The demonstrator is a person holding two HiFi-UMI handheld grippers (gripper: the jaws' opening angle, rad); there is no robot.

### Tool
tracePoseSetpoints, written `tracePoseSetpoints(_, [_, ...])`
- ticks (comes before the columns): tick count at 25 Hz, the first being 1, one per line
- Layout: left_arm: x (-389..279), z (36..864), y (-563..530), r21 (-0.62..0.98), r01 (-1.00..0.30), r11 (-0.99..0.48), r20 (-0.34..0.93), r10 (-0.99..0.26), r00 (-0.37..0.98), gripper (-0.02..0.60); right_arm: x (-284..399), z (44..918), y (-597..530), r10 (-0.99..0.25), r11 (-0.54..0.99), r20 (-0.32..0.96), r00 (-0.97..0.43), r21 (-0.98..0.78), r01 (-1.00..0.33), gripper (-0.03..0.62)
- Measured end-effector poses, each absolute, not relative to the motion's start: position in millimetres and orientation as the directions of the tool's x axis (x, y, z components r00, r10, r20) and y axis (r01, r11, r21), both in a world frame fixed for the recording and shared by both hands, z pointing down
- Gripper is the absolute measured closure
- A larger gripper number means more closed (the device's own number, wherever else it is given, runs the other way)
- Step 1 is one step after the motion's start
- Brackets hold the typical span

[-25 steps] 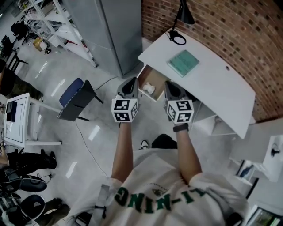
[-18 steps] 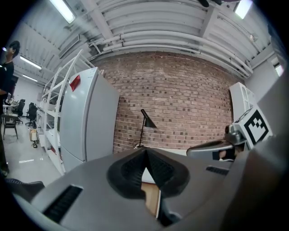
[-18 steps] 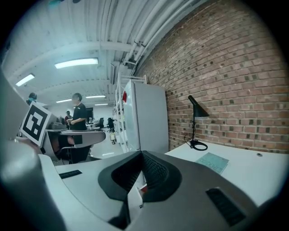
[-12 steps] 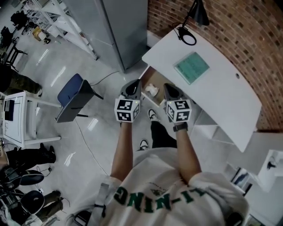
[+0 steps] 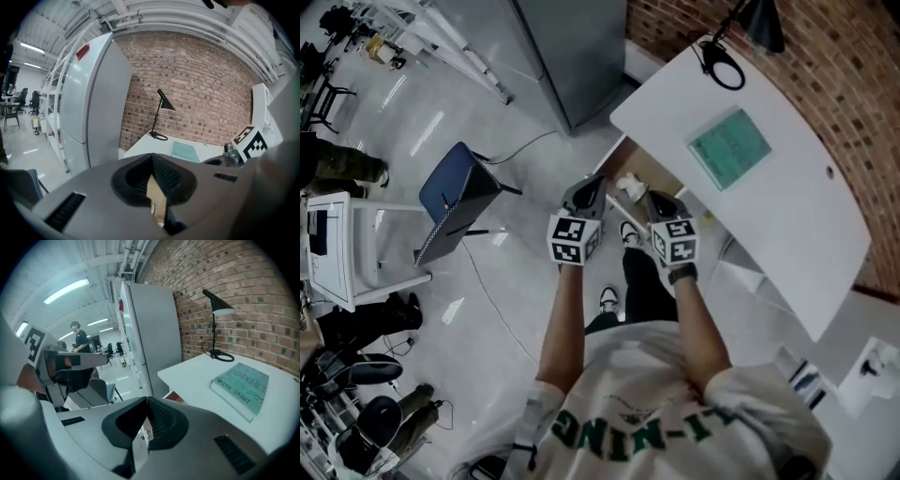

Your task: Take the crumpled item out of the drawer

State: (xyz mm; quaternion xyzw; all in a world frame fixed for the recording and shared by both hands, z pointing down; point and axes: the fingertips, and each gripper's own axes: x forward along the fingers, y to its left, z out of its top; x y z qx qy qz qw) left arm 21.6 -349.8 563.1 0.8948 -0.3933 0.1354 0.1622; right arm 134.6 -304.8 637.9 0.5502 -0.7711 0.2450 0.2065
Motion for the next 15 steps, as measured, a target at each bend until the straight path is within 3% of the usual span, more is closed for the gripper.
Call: tracePoseSetpoints(15, [24,686,-404,0.214,-0.705,-0.676,0.466,-0.564,0.682,0.588,124,804,-375,-0.562,0.364,0.754,-0.341,-0.145,-0.920,0.591])
